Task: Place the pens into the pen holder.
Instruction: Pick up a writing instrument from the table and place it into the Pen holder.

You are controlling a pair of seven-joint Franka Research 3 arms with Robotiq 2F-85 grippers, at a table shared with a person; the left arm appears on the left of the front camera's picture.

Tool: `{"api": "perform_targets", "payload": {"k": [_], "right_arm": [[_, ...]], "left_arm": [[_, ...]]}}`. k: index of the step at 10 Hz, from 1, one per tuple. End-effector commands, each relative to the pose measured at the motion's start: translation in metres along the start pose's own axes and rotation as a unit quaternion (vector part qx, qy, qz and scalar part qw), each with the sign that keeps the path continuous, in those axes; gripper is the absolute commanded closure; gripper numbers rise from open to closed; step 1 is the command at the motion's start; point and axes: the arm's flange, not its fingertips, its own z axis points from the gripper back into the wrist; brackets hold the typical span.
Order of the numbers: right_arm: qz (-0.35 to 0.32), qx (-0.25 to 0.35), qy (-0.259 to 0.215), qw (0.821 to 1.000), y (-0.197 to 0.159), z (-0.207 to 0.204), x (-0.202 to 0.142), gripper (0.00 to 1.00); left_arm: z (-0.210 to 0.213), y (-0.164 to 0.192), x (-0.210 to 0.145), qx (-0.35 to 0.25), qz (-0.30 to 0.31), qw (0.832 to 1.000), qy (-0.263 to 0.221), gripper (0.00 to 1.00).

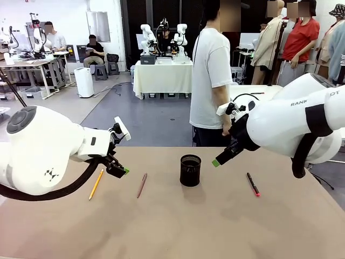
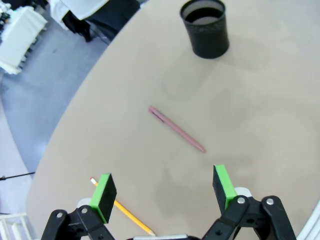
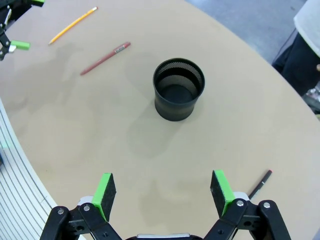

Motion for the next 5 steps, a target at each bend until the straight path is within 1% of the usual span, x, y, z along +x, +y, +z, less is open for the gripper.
{"api": "perform_targets", "payload": {"k": [1, 2, 3, 4, 5], "right_arm": [[0.009, 0.044, -0.018, 0.999, -0.012, 0.014, 0.007, 0.0], [0.017, 0.072, -0.018, 0.997, -0.018, 0.027, 0.008, 0.0], [0.011, 0.097, -0.02, 0.995, -0.029, 0.037, 0.012, 0.0], [0.026, 0.11, -0.019, 0.993, -0.033, 0.051, 0.015, 0.0], [0.04, 0.103, -0.025, 0.994, -0.039, 0.066, 0.02, 0.0]], "left_arm": [[0.02, 0.016, 0.001, -0.077, 0.018, 0.997, 0.003, 0.0], [0.027, 0.022, 0.002, -0.125, 0.036, 0.992, -0.006, 0.0], [0.033, 0.029, 0.001, -0.171, 0.051, 0.984, -0.017, 0.0], [0.044, 0.035, 0.002, -0.177, 0.048, 0.983, -0.033, 0.0], [0.058, 0.043, 0.001, -0.159, 0.043, 0.985, -0.049, 0.0]]}}
